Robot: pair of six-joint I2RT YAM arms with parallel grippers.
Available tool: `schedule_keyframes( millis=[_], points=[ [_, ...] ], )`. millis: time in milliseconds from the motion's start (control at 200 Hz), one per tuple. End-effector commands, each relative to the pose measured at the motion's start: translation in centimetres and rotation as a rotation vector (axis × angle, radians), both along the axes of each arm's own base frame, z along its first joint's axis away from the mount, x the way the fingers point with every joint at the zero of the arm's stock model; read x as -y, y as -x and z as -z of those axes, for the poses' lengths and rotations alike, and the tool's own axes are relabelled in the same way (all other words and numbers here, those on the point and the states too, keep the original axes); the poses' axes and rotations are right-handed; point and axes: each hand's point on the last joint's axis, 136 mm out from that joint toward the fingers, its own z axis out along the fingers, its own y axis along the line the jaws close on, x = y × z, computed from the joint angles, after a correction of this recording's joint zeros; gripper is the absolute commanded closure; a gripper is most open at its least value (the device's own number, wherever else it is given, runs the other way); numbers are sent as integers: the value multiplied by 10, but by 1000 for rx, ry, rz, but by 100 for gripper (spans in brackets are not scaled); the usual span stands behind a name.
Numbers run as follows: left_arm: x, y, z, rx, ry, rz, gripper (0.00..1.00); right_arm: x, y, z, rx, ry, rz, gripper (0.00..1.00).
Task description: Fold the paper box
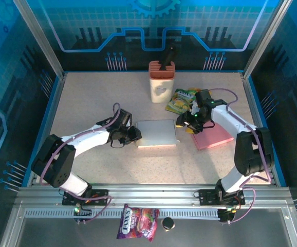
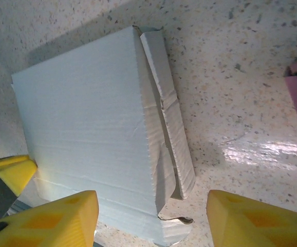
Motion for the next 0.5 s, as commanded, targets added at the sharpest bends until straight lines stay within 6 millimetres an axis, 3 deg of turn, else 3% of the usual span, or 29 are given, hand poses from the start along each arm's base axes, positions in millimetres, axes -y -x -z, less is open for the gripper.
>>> schedule_keyframes(
  millis=[0,120,495],
  points=[
    [-2,1,3,-23,-32,20,71,-17,6,4,-2,-32,-126,41],
    [-2,1,2,-20,-33,21,70,-27,12,18,-39,-11,-168,41],
    [-3,2,-1,-17,-37,26,68,-29,20,47,-82,43,-185,48]
  ],
)
